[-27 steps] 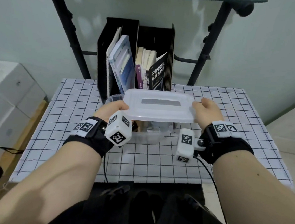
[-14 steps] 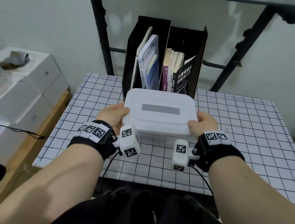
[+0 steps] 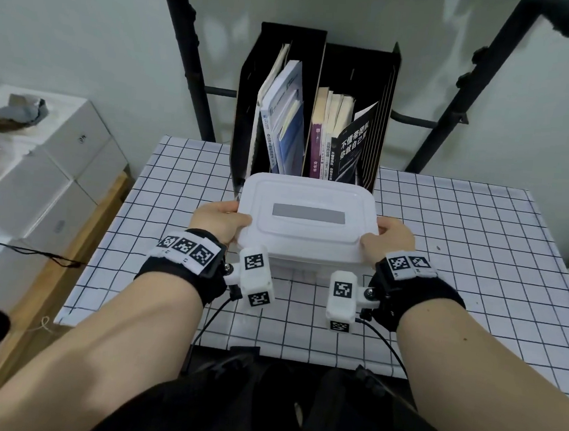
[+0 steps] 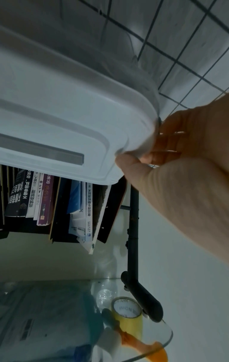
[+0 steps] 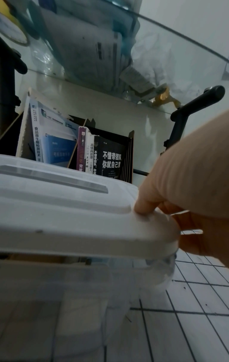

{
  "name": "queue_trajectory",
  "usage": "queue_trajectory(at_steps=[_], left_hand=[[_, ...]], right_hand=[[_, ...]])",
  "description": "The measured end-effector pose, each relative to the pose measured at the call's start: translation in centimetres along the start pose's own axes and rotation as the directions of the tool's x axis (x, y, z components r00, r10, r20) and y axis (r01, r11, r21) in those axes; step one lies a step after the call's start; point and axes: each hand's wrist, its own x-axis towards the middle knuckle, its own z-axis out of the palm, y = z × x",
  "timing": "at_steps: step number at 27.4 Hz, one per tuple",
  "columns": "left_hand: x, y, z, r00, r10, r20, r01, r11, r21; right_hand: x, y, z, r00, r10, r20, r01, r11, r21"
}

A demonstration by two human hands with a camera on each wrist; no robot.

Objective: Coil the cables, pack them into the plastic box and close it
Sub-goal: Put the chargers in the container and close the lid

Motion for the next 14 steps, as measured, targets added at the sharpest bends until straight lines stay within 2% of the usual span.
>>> queue_trajectory(at_steps=[4, 14], left_hand=[[0.5, -0.2, 0.3, 1.0, 0.003, -0.016, -0.002, 1.0, 0.029], [2.0, -1.2, 0.2, 0.996, -0.016, -0.092, 0.025, 0.995, 0.099]], right_hand=[[0.2, 0.3, 0.2, 1.0, -0.003, 0.011, 0.004, 1.0, -0.024], [1.4, 1.0, 0.8, 0.998, 0.042, -0.047, -0.041, 0.998, 0.037]])
